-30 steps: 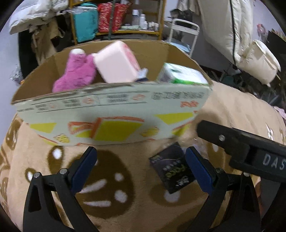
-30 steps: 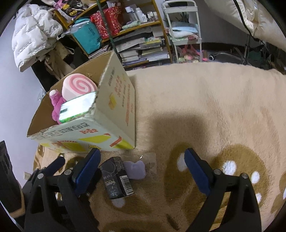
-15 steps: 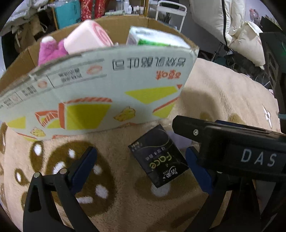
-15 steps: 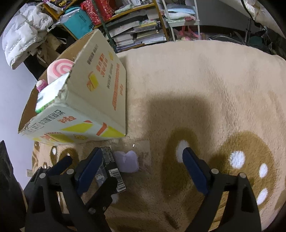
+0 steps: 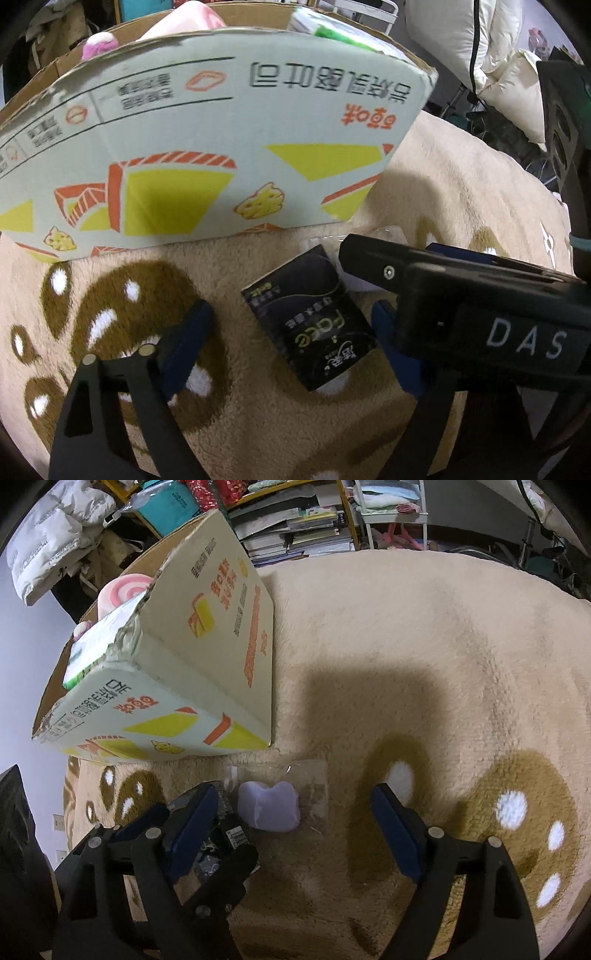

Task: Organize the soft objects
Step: 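Grasp the black 'Face' tissue pack with the left gripper while the right grasps the clear bag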

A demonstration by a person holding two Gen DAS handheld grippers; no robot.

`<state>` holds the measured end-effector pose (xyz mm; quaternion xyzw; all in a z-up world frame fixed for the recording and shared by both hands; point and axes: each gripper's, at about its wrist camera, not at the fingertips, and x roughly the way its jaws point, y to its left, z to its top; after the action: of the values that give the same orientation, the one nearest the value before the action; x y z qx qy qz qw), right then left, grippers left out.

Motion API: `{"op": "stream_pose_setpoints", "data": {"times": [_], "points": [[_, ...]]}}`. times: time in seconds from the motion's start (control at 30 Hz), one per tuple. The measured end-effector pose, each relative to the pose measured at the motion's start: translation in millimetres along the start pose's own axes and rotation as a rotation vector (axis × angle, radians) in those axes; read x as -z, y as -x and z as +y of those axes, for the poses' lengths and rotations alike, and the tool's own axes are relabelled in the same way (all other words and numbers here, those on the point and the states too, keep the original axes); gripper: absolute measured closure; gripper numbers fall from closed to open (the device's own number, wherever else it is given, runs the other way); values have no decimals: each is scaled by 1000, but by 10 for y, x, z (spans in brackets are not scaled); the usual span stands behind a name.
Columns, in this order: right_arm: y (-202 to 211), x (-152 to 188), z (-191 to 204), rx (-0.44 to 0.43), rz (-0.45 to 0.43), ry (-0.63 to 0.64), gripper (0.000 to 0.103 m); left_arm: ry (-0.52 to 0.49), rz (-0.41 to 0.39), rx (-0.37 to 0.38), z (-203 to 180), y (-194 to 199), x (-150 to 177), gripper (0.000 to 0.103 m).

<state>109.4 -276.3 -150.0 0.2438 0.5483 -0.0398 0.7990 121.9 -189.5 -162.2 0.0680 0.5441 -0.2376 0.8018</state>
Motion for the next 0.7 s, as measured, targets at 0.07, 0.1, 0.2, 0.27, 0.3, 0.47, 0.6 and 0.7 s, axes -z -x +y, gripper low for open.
{"op": "stream_pose_setpoints", "data": {"times": [0.07, 0.1, 0.2, 0.27, 0.3, 0.47, 0.6, 0.7], "points": [[-15, -17, -6, -9, 3, -7, 13, -3, 0, -8, 19, 7, 21, 26], [-25, -24, -7, -12, 4, -10, 13, -6, 0, -21, 32, 11, 39, 32], [-48, -53, -4, -12, 8, -6, 13, -17, -4, -43, 71, 26, 84, 42], [-59, -59, 12, -7, 10, 5, 13, -17, -6, -41, 97, 46, 103, 44], [-66, -58, 24, -1, 12, 11, 13, -14, -5, -40, 112, 53, 111, 44], [-99, -49, 60, 32, 12, 31, 11, -6, 2, -49, 213, 90, 164, 45], [-123, -49, 94, 37, 9, 36, 5, 1, 9, -63, 323, 147, 239, 52], [-155, -43, 127, 57, 13, 58, 2, 26, 12, -62, 416, 187, 314, 56]]}}
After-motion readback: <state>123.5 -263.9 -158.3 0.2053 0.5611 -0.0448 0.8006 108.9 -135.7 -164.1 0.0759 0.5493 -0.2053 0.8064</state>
